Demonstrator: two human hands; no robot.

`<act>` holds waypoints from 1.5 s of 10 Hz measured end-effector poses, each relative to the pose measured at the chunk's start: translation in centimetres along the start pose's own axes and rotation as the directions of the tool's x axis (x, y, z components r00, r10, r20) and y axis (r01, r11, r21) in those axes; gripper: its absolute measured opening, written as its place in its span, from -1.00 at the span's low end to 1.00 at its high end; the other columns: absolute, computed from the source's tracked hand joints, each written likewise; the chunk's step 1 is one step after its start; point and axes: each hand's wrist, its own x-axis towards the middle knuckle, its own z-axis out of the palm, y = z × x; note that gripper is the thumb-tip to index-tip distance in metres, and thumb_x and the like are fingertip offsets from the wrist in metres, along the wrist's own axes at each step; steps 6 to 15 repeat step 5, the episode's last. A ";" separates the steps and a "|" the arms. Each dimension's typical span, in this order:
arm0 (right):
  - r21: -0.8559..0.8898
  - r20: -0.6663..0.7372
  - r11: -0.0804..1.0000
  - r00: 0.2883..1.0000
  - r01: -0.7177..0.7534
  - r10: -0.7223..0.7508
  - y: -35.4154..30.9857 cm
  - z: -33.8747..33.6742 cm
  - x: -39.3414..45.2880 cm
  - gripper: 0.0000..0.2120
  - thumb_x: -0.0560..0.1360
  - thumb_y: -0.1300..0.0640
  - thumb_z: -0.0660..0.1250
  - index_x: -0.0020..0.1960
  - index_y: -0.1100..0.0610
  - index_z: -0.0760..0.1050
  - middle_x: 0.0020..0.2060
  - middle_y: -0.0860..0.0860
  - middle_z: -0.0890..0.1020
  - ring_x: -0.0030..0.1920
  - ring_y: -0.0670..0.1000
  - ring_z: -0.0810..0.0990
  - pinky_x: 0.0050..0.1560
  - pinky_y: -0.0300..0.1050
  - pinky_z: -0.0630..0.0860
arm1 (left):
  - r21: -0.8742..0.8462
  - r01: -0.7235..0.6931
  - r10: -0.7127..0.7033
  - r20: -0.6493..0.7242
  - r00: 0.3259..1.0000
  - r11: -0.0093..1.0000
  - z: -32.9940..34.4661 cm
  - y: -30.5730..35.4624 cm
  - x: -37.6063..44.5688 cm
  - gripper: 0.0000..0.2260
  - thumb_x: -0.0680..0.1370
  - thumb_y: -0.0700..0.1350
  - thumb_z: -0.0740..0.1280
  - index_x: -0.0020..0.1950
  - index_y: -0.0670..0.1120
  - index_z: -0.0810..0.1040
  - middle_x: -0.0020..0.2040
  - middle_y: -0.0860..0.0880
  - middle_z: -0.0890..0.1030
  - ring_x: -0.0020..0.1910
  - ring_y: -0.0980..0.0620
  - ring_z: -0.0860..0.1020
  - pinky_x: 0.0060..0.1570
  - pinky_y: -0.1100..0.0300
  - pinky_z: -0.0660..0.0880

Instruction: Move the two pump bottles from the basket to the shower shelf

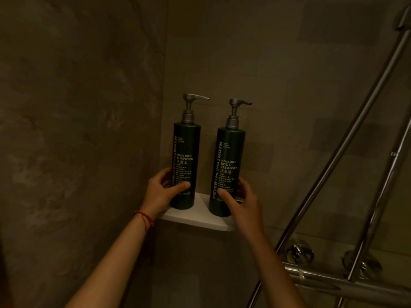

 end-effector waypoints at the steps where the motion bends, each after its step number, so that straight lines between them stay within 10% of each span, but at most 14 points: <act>1: -0.014 -0.018 1.000 1.000 -0.009 0.009 -0.2 -0.1 -0.8 -0.44 0.40 0.03 0.38 0.35 -0.01 0.28 0.24 -0.01 0.51 0.14 -0.10 0.47 0.07 -0.22 0.45 | 0.016 -0.014 0.014 0.016 1.000 1.000 -0.2 0.0 -0.2 -0.43 0.35 -0.27 0.41 0.32 -0.17 0.32 0.24 -0.13 0.46 0.12 0.03 0.43 0.10 0.14 0.40; 5: -0.126 -0.203 0.984 0.974 -0.127 0.100 -0.7 -4.1 -7.1 -0.55 0.45 0.01 0.31 0.32 0.02 0.36 0.26 0.01 0.51 0.18 -0.05 0.48 0.17 -0.11 0.44 | 0.083 -0.128 0.145 -0.252 0.957 0.988 0.8 -1.0 -3.4 -0.62 0.47 -0.13 0.30 0.27 -0.11 0.38 0.26 -0.11 0.45 0.18 0.02 0.42 0.03 0.25 0.39; 15: -0.126 -0.203 0.984 0.974 -0.127 0.100 -0.7 -4.1 -7.1 -0.55 0.45 0.01 0.31 0.32 0.02 0.36 0.26 0.01 0.51 0.18 -0.05 0.48 0.17 -0.11 0.44 | 0.083 -0.128 0.145 -0.252 0.957 0.988 0.8 -1.0 -3.4 -0.62 0.47 -0.13 0.30 0.27 -0.11 0.38 0.26 -0.11 0.45 0.18 0.02 0.42 0.03 0.25 0.39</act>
